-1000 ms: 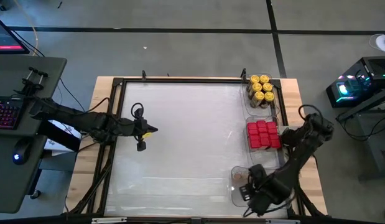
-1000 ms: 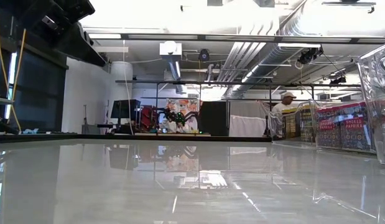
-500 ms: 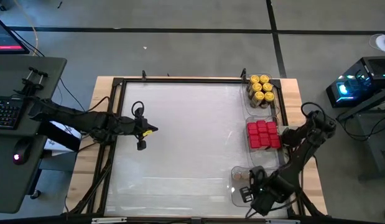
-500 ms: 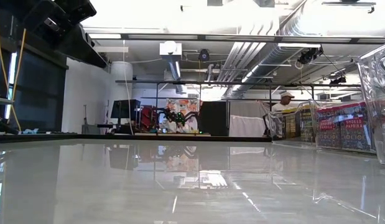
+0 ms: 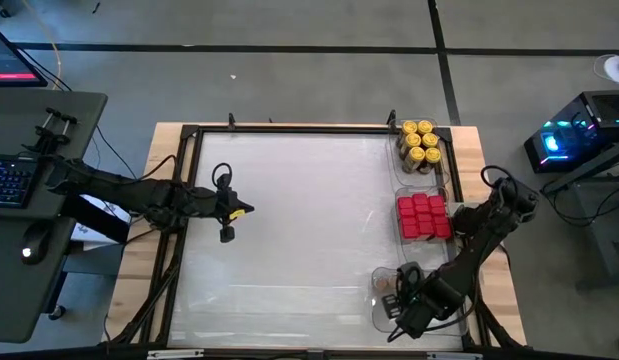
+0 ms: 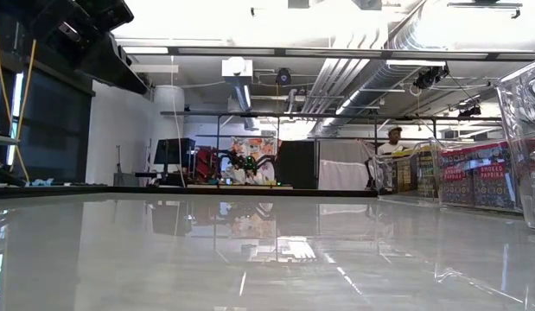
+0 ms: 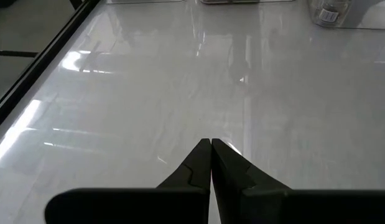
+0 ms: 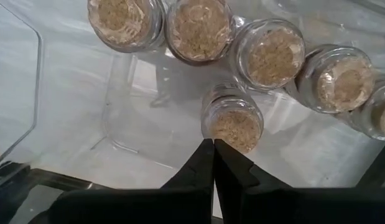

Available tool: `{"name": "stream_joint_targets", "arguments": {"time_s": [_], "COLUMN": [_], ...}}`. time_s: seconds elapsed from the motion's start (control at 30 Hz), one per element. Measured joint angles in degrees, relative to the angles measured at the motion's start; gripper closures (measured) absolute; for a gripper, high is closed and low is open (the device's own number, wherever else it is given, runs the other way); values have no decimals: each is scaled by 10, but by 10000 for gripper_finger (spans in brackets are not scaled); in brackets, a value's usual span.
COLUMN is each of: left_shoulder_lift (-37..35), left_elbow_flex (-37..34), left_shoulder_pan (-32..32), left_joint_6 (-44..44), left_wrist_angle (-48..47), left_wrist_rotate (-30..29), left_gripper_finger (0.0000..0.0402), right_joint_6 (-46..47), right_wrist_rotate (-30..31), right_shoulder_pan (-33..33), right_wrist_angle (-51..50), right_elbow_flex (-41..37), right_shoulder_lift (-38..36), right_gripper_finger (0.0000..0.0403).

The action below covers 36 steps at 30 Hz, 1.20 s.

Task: Sort spices by type
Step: Put the brown seasoning bottle into the bottom transparent bin, then return to Home Position

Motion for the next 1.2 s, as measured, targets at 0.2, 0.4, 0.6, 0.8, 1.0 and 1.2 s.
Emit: {"name": "stream_joint_targets", "arguments": {"time_s": [0.2,0.4,0.6,0.8,1.0,1.2], "left_shoulder_lift": [0,0,0,0,0,0], "left_elbow_flex": [0,0,0,0,0,0], "left_shoulder_pan": [0,0,0,0,0,0], "left_joint_6": [0,0,14,14,29,64], "left_wrist_angle": [0,1,1,1,1,13], "left_wrist_rotate": [0,0,0,0,-1,-4], "left_gripper_finger": [401,402,401,401,401,401], "right_joint_6": [-17,-25,-23,-41,-81,-106], "right_wrist_rotate": [-4,-23,-25,-17,-2,22], "right_shoulder_pan": [0,-4,-7,-16,-18,-13], "right_wrist_angle": [22,34,0,-3,-39,-126], "right_elbow_flex": [-26,-42,-43,-37,-6,69], "right_shoulder_lift": [0,-3,-3,-2,1,1], "right_gripper_finger": [402,402,402,403,403,403]}}
